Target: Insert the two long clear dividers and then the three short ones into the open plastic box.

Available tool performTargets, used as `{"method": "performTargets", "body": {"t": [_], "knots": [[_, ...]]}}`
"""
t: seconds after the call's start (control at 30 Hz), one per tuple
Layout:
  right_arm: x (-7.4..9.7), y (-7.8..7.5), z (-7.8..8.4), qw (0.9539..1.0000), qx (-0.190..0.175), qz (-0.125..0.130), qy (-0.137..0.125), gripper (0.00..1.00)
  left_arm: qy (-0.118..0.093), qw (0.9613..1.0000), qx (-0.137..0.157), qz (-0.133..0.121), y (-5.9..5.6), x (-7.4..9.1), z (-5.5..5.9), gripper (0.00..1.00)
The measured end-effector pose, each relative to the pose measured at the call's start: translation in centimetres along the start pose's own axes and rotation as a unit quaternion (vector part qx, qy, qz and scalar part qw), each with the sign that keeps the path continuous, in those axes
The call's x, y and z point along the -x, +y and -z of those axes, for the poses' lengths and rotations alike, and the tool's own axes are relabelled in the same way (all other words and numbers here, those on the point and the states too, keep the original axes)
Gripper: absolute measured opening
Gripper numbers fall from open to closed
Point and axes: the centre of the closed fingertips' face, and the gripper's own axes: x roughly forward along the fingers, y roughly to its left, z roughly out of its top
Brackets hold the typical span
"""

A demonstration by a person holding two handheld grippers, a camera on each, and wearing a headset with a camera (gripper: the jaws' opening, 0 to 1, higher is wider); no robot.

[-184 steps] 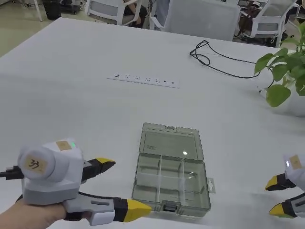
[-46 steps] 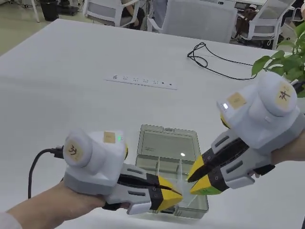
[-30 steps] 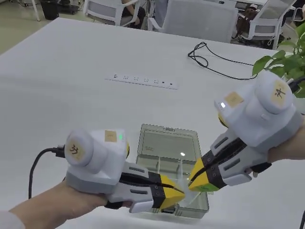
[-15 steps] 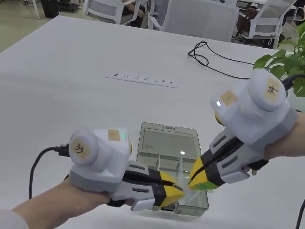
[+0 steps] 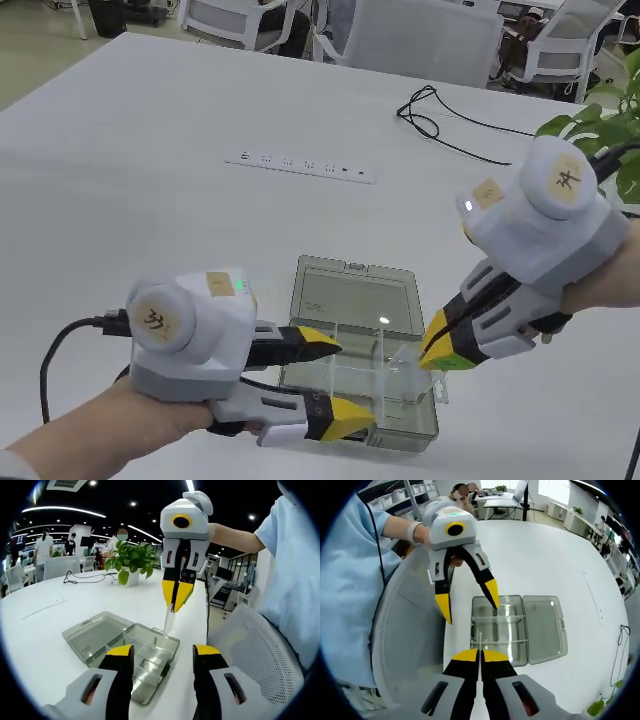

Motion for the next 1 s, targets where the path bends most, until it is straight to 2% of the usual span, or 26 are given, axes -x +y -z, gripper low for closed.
{"method": "performTargets", "body": {"t": [0.1, 0.23, 0.47, 0.73, 0.83, 1.0], "knots": [[0.0, -0.6, 0.4, 0.9999, 0.0, 0.007, 0.009, 0.03, 0.001, 1.0, 0.003, -0.009, 0.3, 0.2, 0.3, 0.54], [-0.4, -1.3, 1.4, 0.9989, 0.014, 0.02, 0.04, 0.03, 0.001, 0.9996, 0.01, -0.026, 0.9, 0.6, 0.6, 0.63], [-0.7, -1.9, 1.7, 0.9986, 0.012, 0.022, 0.047, 0.03, 0.006, 0.9982, 0.021, -0.057, 1.9, 1.4, 1.2, 0.79], [-1.3, -2.7, 2.3, 0.9974, 0.014, 0.023, 0.067, 0.03, 0.013, 0.995, 0.036, -0.092, 3.1, 2.4, 2.1, 0.98], [-1.5, -2.8, 2.3, 0.9972, 0.014, 0.022, 0.07, 0.03, 0.015, 0.9939, 0.041, -0.102, 3.6, 2.9, 2.4, 1.0], [-1.7, -3.1, 2.5, 0.9969, 0.014, 0.02, 0.075, 0.03, 0.011, 0.9933, 0.048, -0.104, 3.6, 3.2, 2.5, 1.0]]}}
